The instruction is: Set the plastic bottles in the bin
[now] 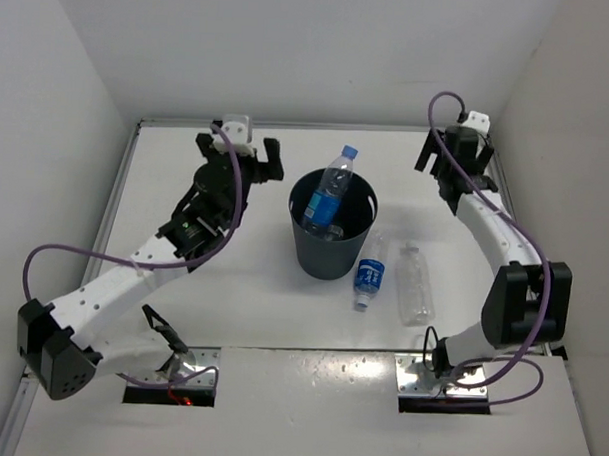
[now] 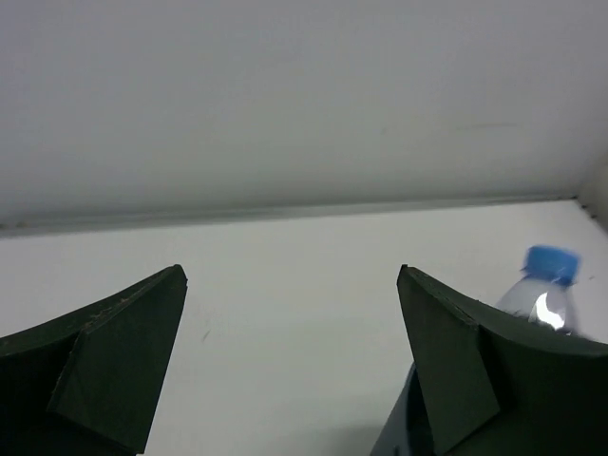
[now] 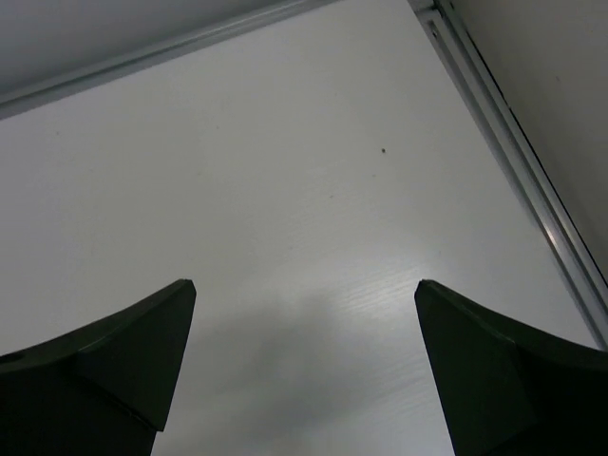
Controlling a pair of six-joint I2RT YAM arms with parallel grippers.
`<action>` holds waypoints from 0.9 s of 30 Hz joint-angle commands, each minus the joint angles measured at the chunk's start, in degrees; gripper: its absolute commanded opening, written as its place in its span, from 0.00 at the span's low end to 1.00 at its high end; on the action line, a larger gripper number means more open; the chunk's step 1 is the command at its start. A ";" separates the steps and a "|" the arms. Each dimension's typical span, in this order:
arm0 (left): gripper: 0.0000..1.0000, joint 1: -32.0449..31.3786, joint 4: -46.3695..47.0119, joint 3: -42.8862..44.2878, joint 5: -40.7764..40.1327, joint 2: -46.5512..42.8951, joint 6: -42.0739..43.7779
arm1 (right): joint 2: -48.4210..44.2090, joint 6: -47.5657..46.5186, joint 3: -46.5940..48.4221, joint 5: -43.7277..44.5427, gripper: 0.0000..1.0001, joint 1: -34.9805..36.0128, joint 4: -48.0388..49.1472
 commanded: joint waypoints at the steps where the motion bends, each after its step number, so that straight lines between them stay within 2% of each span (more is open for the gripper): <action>1: 1.00 0.50 -5.14 -7.32 -7.25 -2.55 -1.25 | 4.43 9.77 10.58 6.92 1.00 0.82 -35.71; 4: 1.00 0.50 -6.81 -10.24 -8.66 -4.39 -2.39 | 2.96 9.78 8.23 0.00 1.00 0.82 -37.00; 5: 1.00 0.50 -7.42 -11.73 -8.66 -4.40 -2.40 | 0.16 9.00 5.34 -5.94 1.00 0.82 -35.95; 7: 1.00 0.50 -8.21 -13.14 -9.19 -5.02 -2.92 | -2.49 8.99 2.78 -12.03 1.00 0.21 -35.42; 10: 1.00 0.50 -9.63 -15.96 -9.80 -5.63 -5.38 | -6.19 9.52 -1.71 -16.26 1.00 -0.32 -35.94; 17: 1.00 0.50 -10.94 -22.20 -7.88 -6.77 -11.70 | -8.93 12.50 -8.74 -16.37 1.00 2.49 -37.25; 20: 1.00 0.50 -11.47 -24.13 -3.67 -6.16 -16.01 | -5.86 13.03 -10.67 -19.62 1.00 0.56 -37.87; 23: 1.00 0.50 -9.90 -26.77 4.85 -6.16 -18.21 | -4.53 13.65 -12.00 -20.76 1.00 0.56 -36.74; 27: 1.00 0.50 -9.36 -28.00 7.51 -5.63 -17.61 | -0.32 14.35 -12.53 -24.10 0.95 -1.02 -36.21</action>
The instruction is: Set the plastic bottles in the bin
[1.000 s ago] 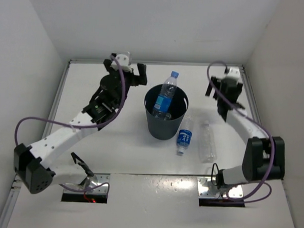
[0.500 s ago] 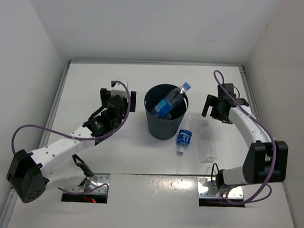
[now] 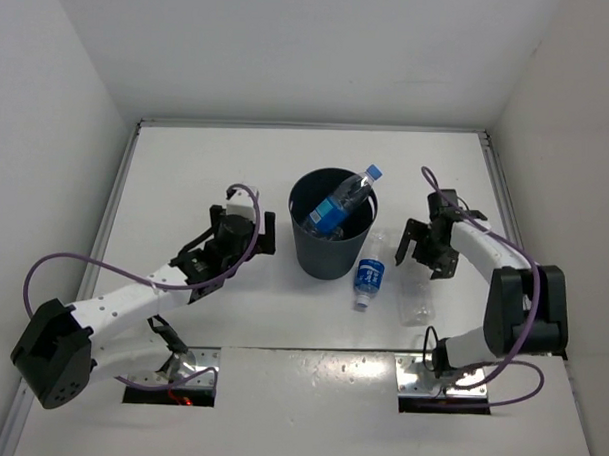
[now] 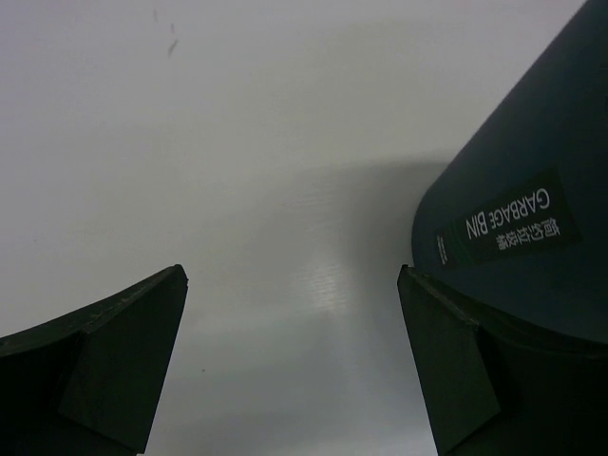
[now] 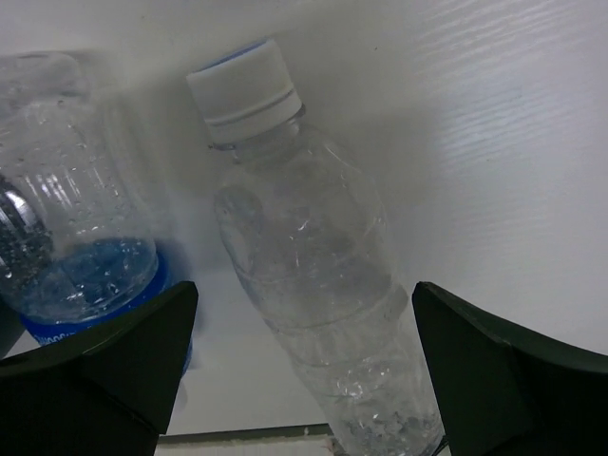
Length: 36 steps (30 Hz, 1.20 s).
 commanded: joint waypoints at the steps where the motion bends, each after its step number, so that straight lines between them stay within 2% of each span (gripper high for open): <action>1: 1.00 0.46 2.74 -1.31 5.28 -0.32 -1.60 | 3.49 1.65 0.22 -4.43 0.95 -1.50 0.34; 3: 1.00 0.46 2.75 -2.99 5.28 -0.32 -2.21 | 7.08 1.65 0.92 -4.44 0.94 -1.51 -0.19; 7: 1.00 0.46 3.27 -4.39 5.28 -0.85 -2.22 | 10.00 1.65 2.15 -5.05 0.79 -0.98 -0.72; 8: 1.00 0.46 3.27 -4.40 5.28 -0.85 -2.22 | 10.53 1.65 2.93 -5.05 0.67 -2.37 -0.72; 9: 1.00 0.46 3.27 -4.40 5.28 -0.85 -2.22 | 11.32 1.65 2.94 -6.79 0.62 -3.00 -1.24; 10: 1.00 0.46 3.27 -4.40 5.28 -0.85 -2.22 | 11.33 1.65 3.98 -7.77 0.55 -3.52 -1.25; 13: 1.00 0.46 3.27 -4.40 5.28 -0.85 -1.69 | 10.72 0.86 7.94 -7.17 0.48 -4.06 -4.05; 14: 1.00 0.46 3.27 -4.40 5.28 -0.85 -1.69 | 10.71 0.34 10.91 -6.64 0.43 -4.06 -5.01; 19: 1.00 0.46 3.27 -4.40 5.28 -0.85 -1.69 | 4.04 0.33 22.86 -6.11 0.27 -6.69 -9.50; 22: 1.00 0.46 3.27 -4.40 5.28 -0.85 -1.69 | -1.91 0.33 29.10 -6.72 0.21 -6.08 -6.89; 26: 1.00 0.46 3.27 -4.40 5.28 -0.85 -1.69 | -9.14 1.65 34.31 1.52 0.20 0.94 -0.55; 28: 1.00 0.46 3.27 -4.40 5.28 -0.33 -1.69 | -10.73 2.18 36.24 2.33 0.18 4.27 2.69; 32: 1.00 0.46 3.27 -4.40 5.28 -0.32 -1.16 | -11.97 2.80 40.10 4.61 0.08 9.29 6.04; 36: 1.00 0.46 3.27 -4.40 5.28 -0.32 -1.16 | -13.89 1.40 40.65 8.83 0.08 17.81 11.48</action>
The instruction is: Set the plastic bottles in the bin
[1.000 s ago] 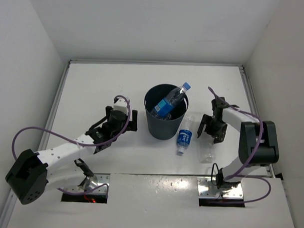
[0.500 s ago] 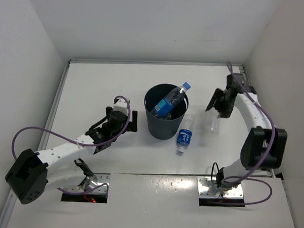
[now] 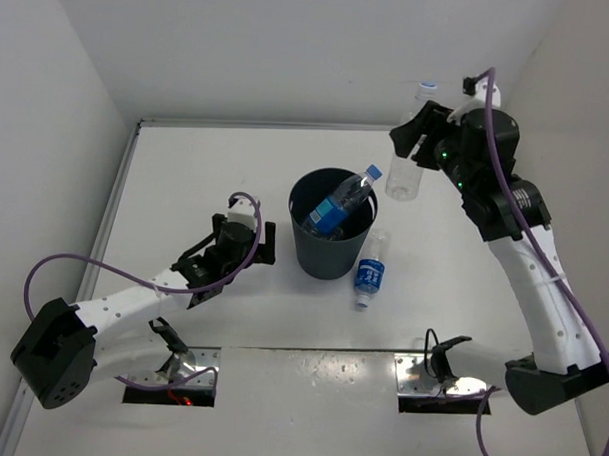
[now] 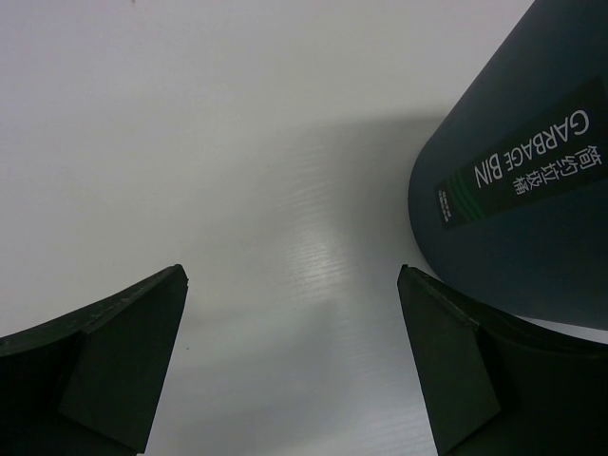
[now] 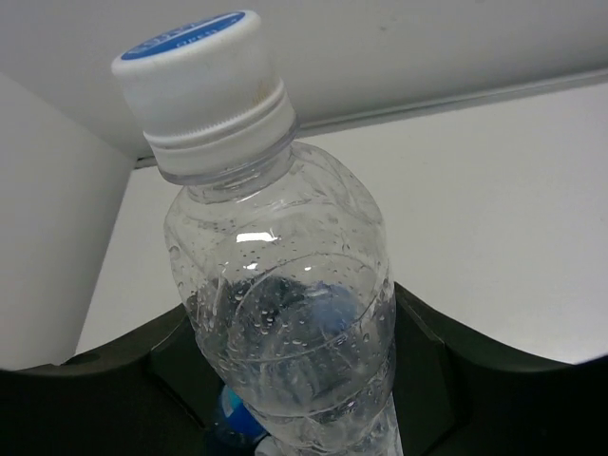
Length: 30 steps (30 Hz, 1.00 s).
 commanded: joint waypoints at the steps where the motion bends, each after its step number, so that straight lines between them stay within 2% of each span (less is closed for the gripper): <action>1: 1.00 0.46 1.94 0.02 0.34 -0.30 0.28 | -0.19 -1.60 0.98 4.65 0.08 8.26 8.29; 6: 1.00 0.46 1.94 0.02 0.87 -0.30 0.28 | 1.38 -7.14 -0.78 15.27 0.11 24.00 12.98; 13: 1.00 0.46 1.94 0.02 0.87 -0.30 0.28 | 4.46 -7.15 -7.62 13.72 0.12 28.68 18.68; 18: 1.00 0.46 1.94 -0.51 0.87 -0.30 0.28 | 5.78 -5.39 -13.87 15.65 0.12 28.69 20.62; 21: 1.00 0.46 1.94 -0.51 0.87 -0.82 0.28 | 5.78 -4.78 -17.38 16.79 0.17 28.69 20.63; 24: 1.00 0.46 1.94 -1.04 0.87 -0.83 0.28 | 5.78 -4.17 -19.06 16.79 0.38 28.69 20.63; 25: 1.00 0.46 1.94 -1.04 0.87 -0.83 0.28 | 5.78 -4.16 -19.93 16.79 0.52 28.69 20.63; 28: 1.00 0.46 1.94 -1.04 0.87 -0.83 0.28 | 5.78 -3.63 -20.47 16.27 0.72 28.69 19.49; 29: 1.00 0.46 1.94 -1.04 0.87 -0.83 0.28 | 5.78 -3.63 -19.25 16.26 0.89 28.69 19.49; 30: 1.00 0.46 1.94 -1.04 0.87 -0.83 0.28 | 5.78 -2.94 -18.46 16.96 0.99 28.69 18.96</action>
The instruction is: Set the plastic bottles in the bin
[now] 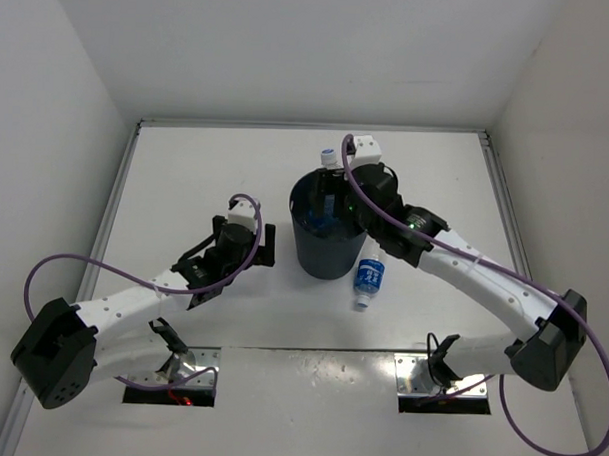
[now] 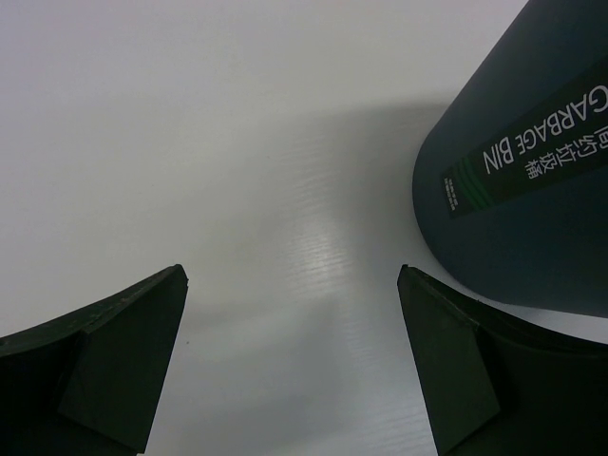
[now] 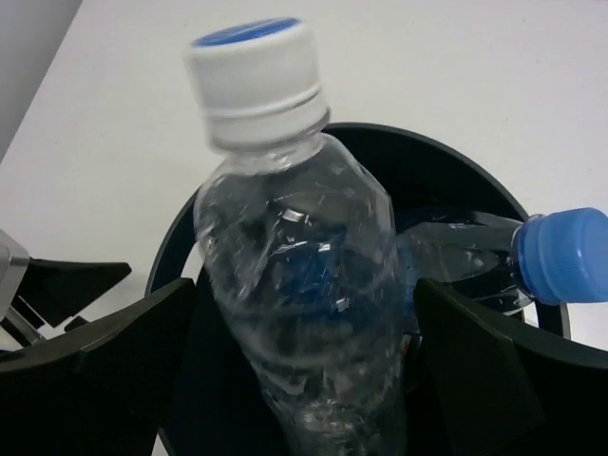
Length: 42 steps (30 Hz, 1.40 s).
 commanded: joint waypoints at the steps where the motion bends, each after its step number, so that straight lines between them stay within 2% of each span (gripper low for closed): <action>1: 1.00 0.46 1.94 -0.29 0.39 -0.83 0.28 | -0.84 1.05 2.73 2.21 0.99 0.36 2.08; 8: 1.00 0.46 2.47 -0.82 0.92 -0.83 0.28 | -0.23 0.35 16.59 9.24 0.99 0.36 -4.59; 11: 1.00 0.46 2.47 -0.82 0.92 -0.83 0.28 | -2.41 -0.89 18.47 12.31 0.99 0.36 -4.59; 14: 1.00 0.46 2.47 -0.82 0.92 -0.83 0.28 | -9.61 -0.89 12.95 20.65 0.99 0.36 2.68; 16: 1.00 0.46 2.47 -0.82 0.92 -0.83 0.28 | -15.66 -6.03 7.52 20.67 0.99 -0.26 8.38; 17: 1.00 0.46 2.47 -0.82 0.92 -0.83 0.28 | -17.00 -6.59 6.00 23.81 0.99 -0.95 9.02; 19: 1.00 0.46 2.47 -0.82 0.92 -0.83 0.28 | -18.77 -2.23 4.32 30.14 0.99 -1.57 3.69; 22: 1.00 0.46 2.47 -0.82 0.92 -0.83 0.28 | -20.26 8.38 2.30 31.40 0.99 -3.15 -8.84; 24: 1.00 0.46 2.47 -0.82 0.92 -0.83 0.28 | -20.97 14.38 -0.41 27.90 0.99 -6.56 -14.32; 25: 1.00 0.46 2.47 -0.82 0.92 -0.30 0.28 | -21.66 20.76 -1.65 24.57 0.99 -7.80 -18.79; 27: 1.00 0.46 2.47 -0.82 1.44 -0.30 0.28 | -22.28 25.11 -6.30 20.08 0.99 -10.44 -21.20; 28: 1.00 0.46 2.47 -0.82 1.45 -0.30 0.28 | -22.29 26.17 -8.06 14.32 0.99 -13.50 -21.21; 29: 1.00 0.46 2.47 -0.82 1.45 -0.30 0.28 | -22.81 26.18 -11.64 10.78 0.99 -15.35 -20.16; 31: 1.00 0.46 2.47 -0.82 1.45 -0.30 0.28 | -22.12 26.18 -16.13 -3.78 0.99 -21.57 -18.66; 32: 1.00 0.46 2.47 -0.82 1.45 -0.30 0.28 | -22.11 27.14 -17.38 -3.85 0.99 -24.05 -18.66; 35: 1.00 0.46 1.94 -0.30 1.45 0.23 0.28 | -21.23 27.15 -23.00 -19.26 0.99 -33.46 -15.86; 37: 1.00 0.46 1.94 -0.29 1.45 0.23 0.28 | -21.23 25.75 -27.30 -23.43 0.99 -36.97 -11.39; 42: 1.00 0.46 1.94 -0.29 1.45 0.23 0.28 | -16.15 23.02 -31.97 -32.58 0.99 -38.75 -5.92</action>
